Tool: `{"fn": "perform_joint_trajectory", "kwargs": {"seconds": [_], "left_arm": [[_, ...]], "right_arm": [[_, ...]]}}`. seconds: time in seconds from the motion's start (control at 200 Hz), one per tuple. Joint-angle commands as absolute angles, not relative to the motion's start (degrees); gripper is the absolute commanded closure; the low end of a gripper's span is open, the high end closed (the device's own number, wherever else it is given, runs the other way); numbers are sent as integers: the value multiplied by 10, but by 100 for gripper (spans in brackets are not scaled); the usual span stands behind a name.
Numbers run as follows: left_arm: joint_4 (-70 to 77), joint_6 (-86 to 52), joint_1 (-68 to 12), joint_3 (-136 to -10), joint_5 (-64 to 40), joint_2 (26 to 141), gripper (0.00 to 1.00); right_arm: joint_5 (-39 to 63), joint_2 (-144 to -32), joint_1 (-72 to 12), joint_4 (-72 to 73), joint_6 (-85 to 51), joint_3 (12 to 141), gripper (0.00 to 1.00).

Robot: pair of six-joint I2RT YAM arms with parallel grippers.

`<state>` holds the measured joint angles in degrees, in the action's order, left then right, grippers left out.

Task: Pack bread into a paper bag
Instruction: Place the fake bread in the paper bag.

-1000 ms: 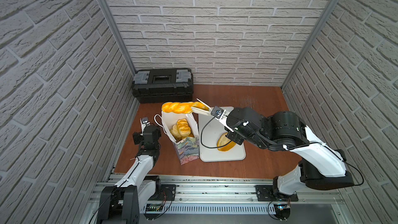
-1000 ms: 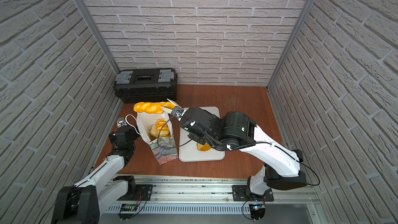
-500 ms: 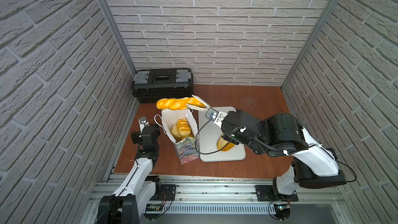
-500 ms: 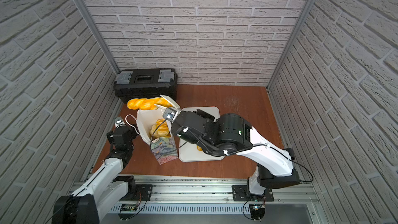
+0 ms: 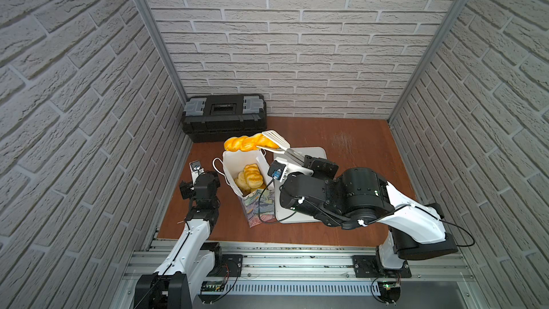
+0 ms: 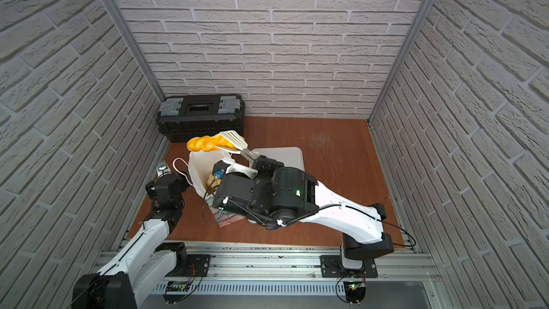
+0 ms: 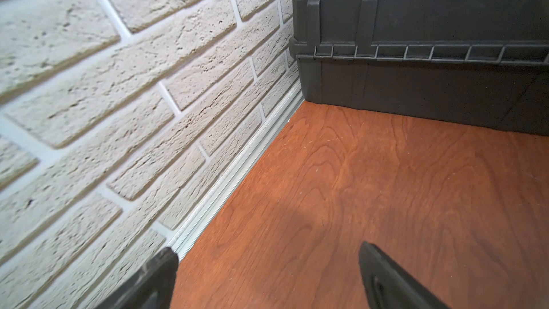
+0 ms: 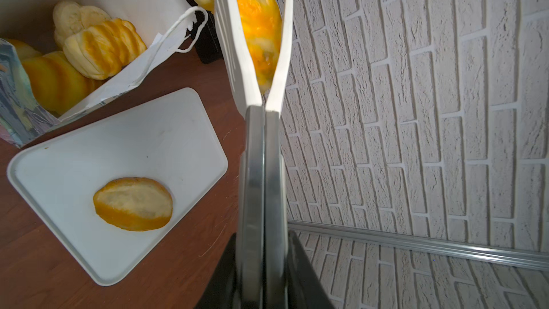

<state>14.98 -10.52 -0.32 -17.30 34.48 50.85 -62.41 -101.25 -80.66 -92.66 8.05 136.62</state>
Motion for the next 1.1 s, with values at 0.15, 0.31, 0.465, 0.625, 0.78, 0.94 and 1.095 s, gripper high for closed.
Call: {"fn": "perform_joint_trajectory", "kwargs": {"seconds": [0.15,0.31,0.465,0.625,0.78,0.94,1.095], "left_arm": [[169,-113,0,-168,351,526,2],[173,-112,0,-166,350,527,2],[177,-113,0,-166,350,530,2],[177,-113,0,-165,348,530,2],[178,-114,0,-164,347,528,2],[177,-115,0,-163,346,525,2],[177,-116,0,-163,345,523,2]], "right_arm": [[-740,-996,-822,-805,188,1339,98],[-762,-998,-830,-777,223,1322,98],[-788,-999,-843,-772,235,1298,98],[-807,-1002,-858,-773,243,1291,97],[-836,-1004,-870,-765,265,1277,98],[-853,-1004,-876,-760,279,1250,98],[-854,-1000,-880,-766,274,1237,98]]}}
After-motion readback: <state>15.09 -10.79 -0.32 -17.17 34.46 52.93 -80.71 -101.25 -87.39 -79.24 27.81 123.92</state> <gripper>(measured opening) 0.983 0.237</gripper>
